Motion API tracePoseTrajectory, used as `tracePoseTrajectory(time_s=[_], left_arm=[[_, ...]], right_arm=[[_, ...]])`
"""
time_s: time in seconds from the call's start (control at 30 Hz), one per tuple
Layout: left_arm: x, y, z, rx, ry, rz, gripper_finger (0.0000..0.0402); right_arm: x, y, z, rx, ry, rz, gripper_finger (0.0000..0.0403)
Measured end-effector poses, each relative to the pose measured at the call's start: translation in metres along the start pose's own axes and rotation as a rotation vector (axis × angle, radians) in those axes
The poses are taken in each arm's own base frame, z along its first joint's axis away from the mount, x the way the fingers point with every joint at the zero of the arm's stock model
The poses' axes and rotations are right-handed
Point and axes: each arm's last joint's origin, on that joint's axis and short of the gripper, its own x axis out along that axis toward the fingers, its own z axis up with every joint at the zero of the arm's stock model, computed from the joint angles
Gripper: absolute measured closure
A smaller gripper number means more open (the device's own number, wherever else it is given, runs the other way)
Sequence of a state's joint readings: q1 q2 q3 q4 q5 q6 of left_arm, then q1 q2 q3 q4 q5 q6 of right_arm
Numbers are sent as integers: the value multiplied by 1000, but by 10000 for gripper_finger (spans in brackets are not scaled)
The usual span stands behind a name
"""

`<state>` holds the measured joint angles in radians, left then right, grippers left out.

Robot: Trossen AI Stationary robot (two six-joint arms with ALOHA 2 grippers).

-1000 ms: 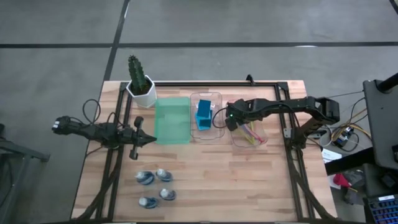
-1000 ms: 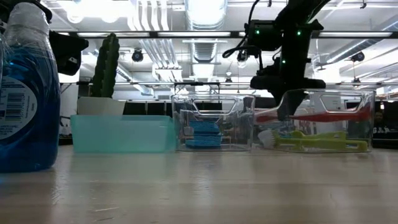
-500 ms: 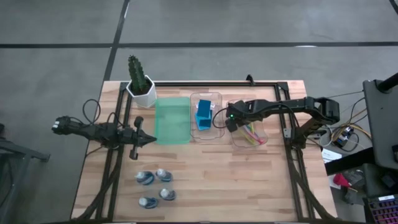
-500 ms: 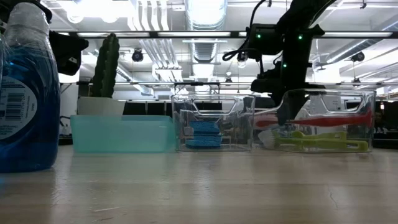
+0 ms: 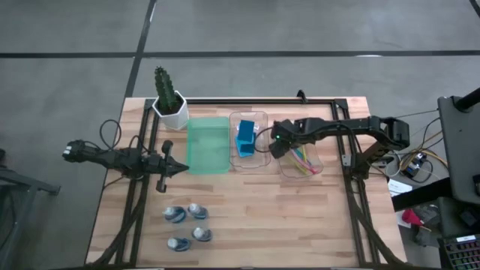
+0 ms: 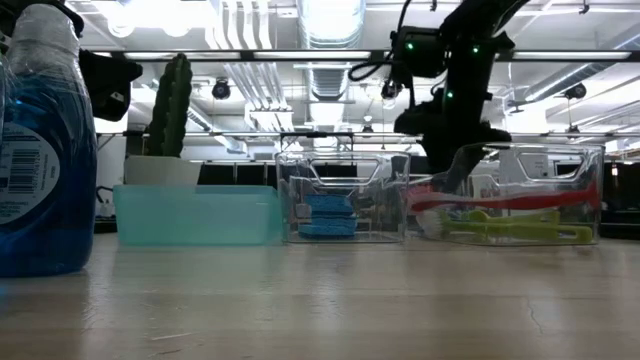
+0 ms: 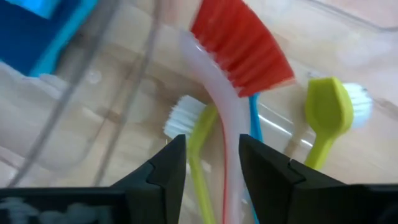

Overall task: Pick & Place Kitchen Sink Supplies
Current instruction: Put the blue liquid soap into the green bin

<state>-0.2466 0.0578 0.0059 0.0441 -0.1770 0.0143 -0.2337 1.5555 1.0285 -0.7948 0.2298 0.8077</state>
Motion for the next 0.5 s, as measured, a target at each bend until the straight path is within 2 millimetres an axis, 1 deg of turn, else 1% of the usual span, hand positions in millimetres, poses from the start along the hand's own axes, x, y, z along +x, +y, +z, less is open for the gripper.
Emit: tracePoseTrajectory(time_s=[0.1, 0.23, 0.33, 0.5], left_arm=[[0, 0, 0, 0, 0, 0, 399], [0, 0, 0, 0, 0, 0, 399], [0, 0, 0, 0, 0, 0, 399], [0, 0, 0, 0, 0, 0, 399]], right_arm=[[-9, 2, 4, -5, 9, -10, 244], [-20, 4, 6, -23, 17, -20, 245], [-28, 11, 4, -60, 0, 7, 256], [-42, 22, -6, -145, -55, 53, 285]])
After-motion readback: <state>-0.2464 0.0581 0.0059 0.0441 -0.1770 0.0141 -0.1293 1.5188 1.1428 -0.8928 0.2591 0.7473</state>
